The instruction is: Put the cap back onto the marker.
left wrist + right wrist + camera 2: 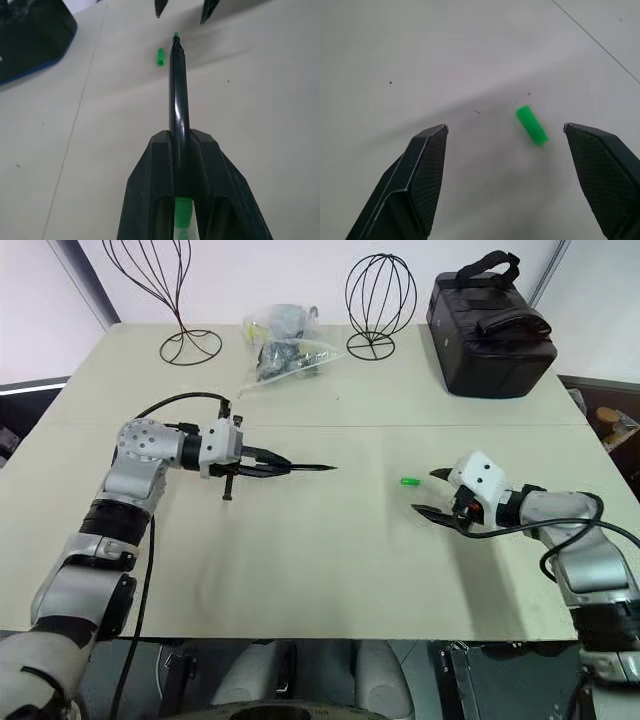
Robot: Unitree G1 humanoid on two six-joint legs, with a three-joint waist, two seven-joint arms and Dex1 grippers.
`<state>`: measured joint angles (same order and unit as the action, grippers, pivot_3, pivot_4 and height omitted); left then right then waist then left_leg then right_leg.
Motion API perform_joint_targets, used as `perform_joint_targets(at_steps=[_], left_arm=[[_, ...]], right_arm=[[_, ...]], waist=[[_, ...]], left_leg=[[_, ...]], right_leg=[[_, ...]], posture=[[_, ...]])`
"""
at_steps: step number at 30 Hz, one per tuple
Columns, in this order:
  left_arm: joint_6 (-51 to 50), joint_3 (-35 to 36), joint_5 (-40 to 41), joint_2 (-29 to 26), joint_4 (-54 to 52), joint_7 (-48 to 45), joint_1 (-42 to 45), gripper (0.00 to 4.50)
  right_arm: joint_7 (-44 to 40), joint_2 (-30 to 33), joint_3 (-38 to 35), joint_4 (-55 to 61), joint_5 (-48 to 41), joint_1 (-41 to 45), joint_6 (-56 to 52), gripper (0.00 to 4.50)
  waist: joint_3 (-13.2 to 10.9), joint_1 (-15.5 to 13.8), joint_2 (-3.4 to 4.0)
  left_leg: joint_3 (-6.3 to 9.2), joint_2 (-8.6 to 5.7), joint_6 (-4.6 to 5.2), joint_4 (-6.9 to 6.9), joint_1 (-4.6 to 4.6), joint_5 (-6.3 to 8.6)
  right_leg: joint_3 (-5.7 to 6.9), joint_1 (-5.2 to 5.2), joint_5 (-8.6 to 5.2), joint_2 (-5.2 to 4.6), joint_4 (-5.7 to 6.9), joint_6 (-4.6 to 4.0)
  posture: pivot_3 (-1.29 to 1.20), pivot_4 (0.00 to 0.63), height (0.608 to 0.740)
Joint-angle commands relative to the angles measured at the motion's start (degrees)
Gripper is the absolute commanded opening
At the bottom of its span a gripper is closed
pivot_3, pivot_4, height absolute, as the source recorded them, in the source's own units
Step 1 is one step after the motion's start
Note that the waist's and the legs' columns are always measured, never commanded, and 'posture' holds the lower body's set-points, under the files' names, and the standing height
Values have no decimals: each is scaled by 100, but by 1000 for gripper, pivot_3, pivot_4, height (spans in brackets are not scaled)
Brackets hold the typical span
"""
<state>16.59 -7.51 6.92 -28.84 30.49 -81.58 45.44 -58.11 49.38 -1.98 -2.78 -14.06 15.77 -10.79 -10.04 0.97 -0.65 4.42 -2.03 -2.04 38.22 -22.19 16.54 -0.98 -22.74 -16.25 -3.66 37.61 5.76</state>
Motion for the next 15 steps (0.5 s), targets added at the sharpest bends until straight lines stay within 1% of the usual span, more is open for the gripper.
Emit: perform_joint_targets(at_steps=[1,6,15], left_arm=[[-133,64,143,-96,-431,122,-88,92],[-305,90,191,-192,-808,258,-331,92],[-845,167,447,-605,-1561,291,-755,92]], right_arm=[[-293,-18,148,-619,224,434,557,3807],[-580,-120,389,-1476,479,959,1102,3807],[-814,-387,614,-2388,753,1419,1693,3807]], waist=[[0,-1,1],[-1,-16,2],[-4,2,9]], left_leg=[[0,0,-1,0,0,0],[0,0,-1,0,-2,-1],[-3,2,-3,-1,-2,-2]], right_leg=[[0,-1,0,-1,0,0],[-1,-1,0,-5,0,0],[-6,-5,0,-4,1,0]], posture=[[0,150,740],[0,150,740],[0,150,740]])
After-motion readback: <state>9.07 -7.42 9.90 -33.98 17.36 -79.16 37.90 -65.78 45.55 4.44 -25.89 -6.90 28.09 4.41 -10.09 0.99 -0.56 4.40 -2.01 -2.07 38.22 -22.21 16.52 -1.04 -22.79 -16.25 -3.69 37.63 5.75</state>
